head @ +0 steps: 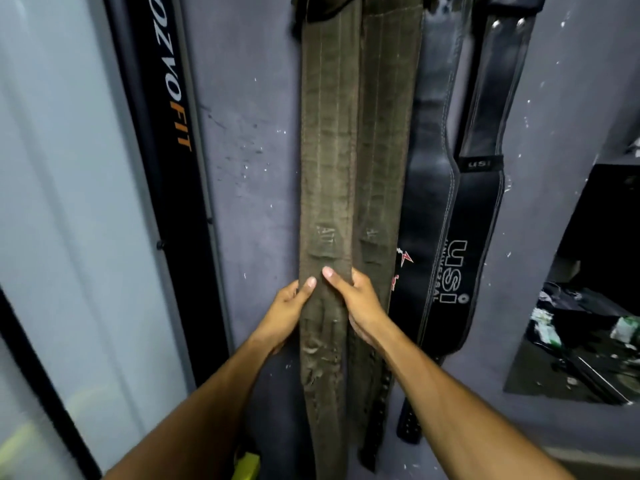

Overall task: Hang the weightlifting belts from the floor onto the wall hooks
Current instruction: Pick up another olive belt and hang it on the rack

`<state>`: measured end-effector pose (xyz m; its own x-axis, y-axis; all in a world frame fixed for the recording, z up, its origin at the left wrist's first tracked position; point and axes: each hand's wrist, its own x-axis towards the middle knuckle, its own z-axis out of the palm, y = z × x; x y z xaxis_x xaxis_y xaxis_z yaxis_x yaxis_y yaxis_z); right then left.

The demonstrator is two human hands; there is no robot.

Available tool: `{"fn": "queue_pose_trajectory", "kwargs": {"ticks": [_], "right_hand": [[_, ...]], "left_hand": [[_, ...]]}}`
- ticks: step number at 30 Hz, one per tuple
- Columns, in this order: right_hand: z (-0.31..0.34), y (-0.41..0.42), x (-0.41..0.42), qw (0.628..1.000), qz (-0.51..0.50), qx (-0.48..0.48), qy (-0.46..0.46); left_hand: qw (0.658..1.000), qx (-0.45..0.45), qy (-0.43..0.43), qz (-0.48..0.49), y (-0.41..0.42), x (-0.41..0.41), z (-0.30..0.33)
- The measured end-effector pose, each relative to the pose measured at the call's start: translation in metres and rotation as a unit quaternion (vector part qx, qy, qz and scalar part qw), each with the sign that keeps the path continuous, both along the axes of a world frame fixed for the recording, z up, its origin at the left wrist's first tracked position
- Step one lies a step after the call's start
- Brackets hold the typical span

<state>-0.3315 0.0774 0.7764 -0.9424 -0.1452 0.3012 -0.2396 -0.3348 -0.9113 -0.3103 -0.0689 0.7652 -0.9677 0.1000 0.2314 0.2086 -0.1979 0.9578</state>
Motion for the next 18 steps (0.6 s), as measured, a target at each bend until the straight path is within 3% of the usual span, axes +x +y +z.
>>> {"fn": "queue_pose_trajectory", "kwargs": {"ticks": [3, 8, 12, 18], "right_hand": [[-0.037, 0.009, 0.019, 0.998, -0.05, 0.021, -0.024], [-0.038, 0.013, 0.042, 0.998, -0.048, 0.024, -0.045], [-0.081, 0.016, 0.074, 0.989, -0.04, 0.138, -0.044], [-0.103, 0.006, 0.104, 0.985, -0.103, 0.114, -0.072]], "left_hand": [[0.996, -0.075, -0.044, -0.017, -0.003, 0.022, -0.042], [0.999, -0.026, -0.045, -0.003, 0.003, 0.046, -0.062], [0.995, -0.078, -0.041, -0.038, -0.012, 0.066, -0.086], [0.994, -0.069, -0.074, -0.033, -0.018, 0.089, -0.112]]}}
